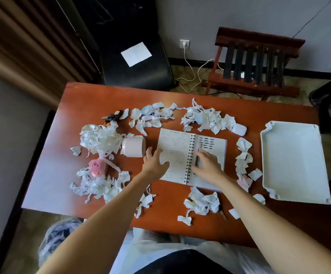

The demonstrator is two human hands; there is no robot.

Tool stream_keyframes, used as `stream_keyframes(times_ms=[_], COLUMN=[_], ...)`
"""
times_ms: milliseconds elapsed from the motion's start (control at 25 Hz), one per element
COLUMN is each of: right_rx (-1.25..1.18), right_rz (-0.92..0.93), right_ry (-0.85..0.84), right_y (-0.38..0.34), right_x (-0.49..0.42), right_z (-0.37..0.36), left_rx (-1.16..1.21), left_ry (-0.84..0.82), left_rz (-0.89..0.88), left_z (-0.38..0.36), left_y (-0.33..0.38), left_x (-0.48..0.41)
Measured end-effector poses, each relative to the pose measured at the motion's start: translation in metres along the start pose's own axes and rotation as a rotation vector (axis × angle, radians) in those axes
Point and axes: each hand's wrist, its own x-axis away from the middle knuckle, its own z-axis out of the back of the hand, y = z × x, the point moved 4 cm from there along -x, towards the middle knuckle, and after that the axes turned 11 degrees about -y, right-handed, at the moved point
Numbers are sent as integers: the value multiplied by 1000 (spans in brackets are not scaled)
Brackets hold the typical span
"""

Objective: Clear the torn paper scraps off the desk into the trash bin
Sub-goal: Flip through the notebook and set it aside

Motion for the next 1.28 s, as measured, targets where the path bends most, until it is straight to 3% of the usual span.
stream_keyframes(times_ms=[240,440,680,920,1280], right_rx=[-133,-26,-61,-291,-611], right_rz=[36,16,64,96,-46], right_ry=[-82,-302,-315,-266,-267], right_y=[14,23,24,23,29], right_x=[-11,-16,-12,-4,-1], right_z=[-13,-22,-21,-14,-18], left_rx=[53,36,304,464,441], left_ry=[-3,31,93,187,382], left_rz=[173,230,306,221,87], left_z=[-19,-24,-15,-8,-7], left_y=[0,8,4,4,15], left_x=[-9,-15,-23,-18,4])
